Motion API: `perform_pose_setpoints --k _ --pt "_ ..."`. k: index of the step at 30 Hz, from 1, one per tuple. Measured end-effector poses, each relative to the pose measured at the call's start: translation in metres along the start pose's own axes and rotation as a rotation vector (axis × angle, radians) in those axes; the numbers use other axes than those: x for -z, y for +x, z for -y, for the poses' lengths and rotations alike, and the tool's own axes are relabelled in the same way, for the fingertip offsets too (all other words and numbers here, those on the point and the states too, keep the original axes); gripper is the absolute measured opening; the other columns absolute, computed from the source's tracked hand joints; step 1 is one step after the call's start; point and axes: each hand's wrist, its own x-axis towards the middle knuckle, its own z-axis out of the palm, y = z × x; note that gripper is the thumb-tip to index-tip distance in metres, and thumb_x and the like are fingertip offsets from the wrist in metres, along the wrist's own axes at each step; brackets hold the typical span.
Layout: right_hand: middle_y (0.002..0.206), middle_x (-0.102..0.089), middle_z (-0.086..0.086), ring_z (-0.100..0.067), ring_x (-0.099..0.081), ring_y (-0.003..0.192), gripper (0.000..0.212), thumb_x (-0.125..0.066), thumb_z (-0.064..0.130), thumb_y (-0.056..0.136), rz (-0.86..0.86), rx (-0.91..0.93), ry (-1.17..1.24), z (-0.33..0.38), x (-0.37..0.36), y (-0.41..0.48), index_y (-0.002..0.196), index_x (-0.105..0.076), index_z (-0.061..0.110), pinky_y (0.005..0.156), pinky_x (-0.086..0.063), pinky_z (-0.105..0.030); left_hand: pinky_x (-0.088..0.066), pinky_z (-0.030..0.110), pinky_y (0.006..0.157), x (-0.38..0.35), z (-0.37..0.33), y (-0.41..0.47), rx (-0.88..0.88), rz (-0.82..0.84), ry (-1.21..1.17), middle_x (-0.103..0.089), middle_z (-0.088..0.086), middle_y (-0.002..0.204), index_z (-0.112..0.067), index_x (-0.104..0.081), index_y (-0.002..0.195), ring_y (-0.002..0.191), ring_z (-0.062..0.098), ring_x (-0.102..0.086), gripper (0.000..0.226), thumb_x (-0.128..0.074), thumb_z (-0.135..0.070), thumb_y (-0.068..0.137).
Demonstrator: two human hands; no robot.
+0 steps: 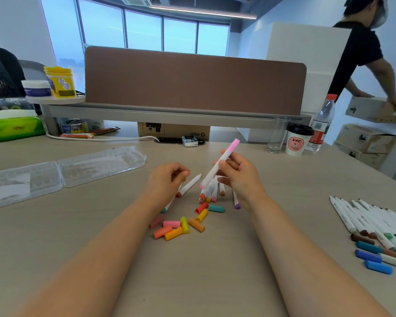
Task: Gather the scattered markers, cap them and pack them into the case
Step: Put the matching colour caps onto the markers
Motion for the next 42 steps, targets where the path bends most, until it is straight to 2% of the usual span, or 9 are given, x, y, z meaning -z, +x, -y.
perform_pose_setpoints --k 7,15,19,25,29,33,36,39,42 --pt "0.091 -0.057 -0.005 -0.017 -0.054 0.081 0.011 -0.057 0.015 0.091 -0.166 -0.080 -0.598 -0.018 0.016 0.015 0.096 -0.049 0.021 0.058 -0.039 -0.018 -0.031 0.029 0.105 -0.008 0.025 0.009 -0.030 0.259 0.440 -0.047 0.005 0.140 -0.017 -0.052 0.132 0.128 0.022 -0.041 0.039 -0.035 -0.008 0.097" --pt "0.100 -0.065 -0.003 -0.015 -0.055 0.082 0.013 -0.057 0.017 0.090 -0.169 -0.121 -0.877 -0.026 0.013 0.021 0.094 -0.069 0.019 0.070 -0.044 -0.023 -0.035 0.033 0.099 -0.012 0.021 0.010 -0.145 0.300 0.730 -0.059 0.001 0.126 -0.026 -0.059 0.124 0.117 0.022 -0.048 0.032 -0.046 -0.031 0.095" --pt "0.075 -0.066 -0.005 -0.019 -0.060 0.071 0.021 -0.051 0.015 0.091 -0.125 -0.160 -1.028 -0.026 0.008 0.022 0.088 -0.071 0.014 0.063 -0.048 -0.024 -0.034 0.031 0.091 -0.009 0.016 0.007 -0.138 0.236 0.823 -0.060 0.000 0.119 -0.032 -0.062 0.118 0.114 0.021 -0.048 0.029 -0.048 -0.039 0.093" --pt "0.075 -0.056 -0.010 -0.025 -0.064 0.098 0.023 -0.051 0.017 0.094 -0.011 -0.326 -1.149 -0.025 0.011 0.027 0.108 -0.067 0.008 0.082 -0.049 -0.027 -0.036 0.030 0.088 -0.008 0.014 0.004 -0.106 0.156 0.787 -0.064 -0.005 0.109 -0.029 -0.061 0.108 0.109 0.018 -0.051 0.024 -0.055 -0.043 0.088" --pt "0.096 -0.065 -0.006 -0.017 -0.060 0.090 0.021 -0.055 0.015 0.092 -0.053 -0.035 -1.035 -0.017 0.009 0.018 0.105 -0.071 0.015 0.081 -0.048 -0.024 -0.045 0.031 0.086 -0.007 0.014 0.003 -0.036 0.186 0.718 -0.064 -0.001 0.114 -0.023 -0.056 0.120 0.108 0.018 -0.056 0.038 -0.058 -0.042 0.087" --pt "0.079 -0.058 0.016 -0.004 -0.049 0.069 0.014 -0.070 0.013 0.081 0.404 0.120 -0.870 0.005 -0.001 -0.005 0.093 -0.075 0.017 0.059 -0.036 -0.007 -0.046 0.029 0.083 -0.006 0.012 0.003 -0.012 0.218 0.712 -0.063 0.002 0.114 -0.022 -0.061 0.119 0.105 0.019 -0.056 0.037 -0.058 -0.041 0.087" --pt "0.087 -0.061 0.010 0.000 -0.047 0.069 0.019 -0.069 0.014 0.082 0.570 0.145 -1.017 0.013 -0.004 -0.011 0.100 -0.074 0.018 0.066 -0.033 -0.002 -0.045 0.030 0.085 -0.002 0.013 0.002 0.038 0.210 0.595 -0.064 0.000 0.113 -0.020 -0.059 0.122 0.106 0.019 -0.057 0.038 -0.060 -0.035 0.087" --pt "0.085 -0.056 0.017 0.002 -0.045 0.073 0.023 -0.066 0.020 0.085 0.575 0.147 -1.153 0.011 -0.004 -0.012 0.107 -0.072 0.025 0.083 -0.023 -0.002 -0.045 0.023 0.075 0.005 0.014 0.002 0.091 0.140 0.348 -0.066 -0.002 0.099 -0.017 -0.057 0.126 0.082 0.014 -0.063 0.037 -0.057 -0.027 0.090" --pt "0.071 -0.047 0.021 -0.002 -0.047 0.075 0.023 -0.066 0.018 0.085 0.619 0.099 -1.137 0.005 -0.009 -0.010 0.107 -0.072 0.025 0.069 -0.030 -0.007 -0.038 0.003 0.051 0.009 0.010 0.001 0.173 0.090 0.031 -0.059 -0.001 0.090 -0.010 -0.058 0.124 0.051 0.000 -0.058 0.033 -0.054 -0.021 0.093"
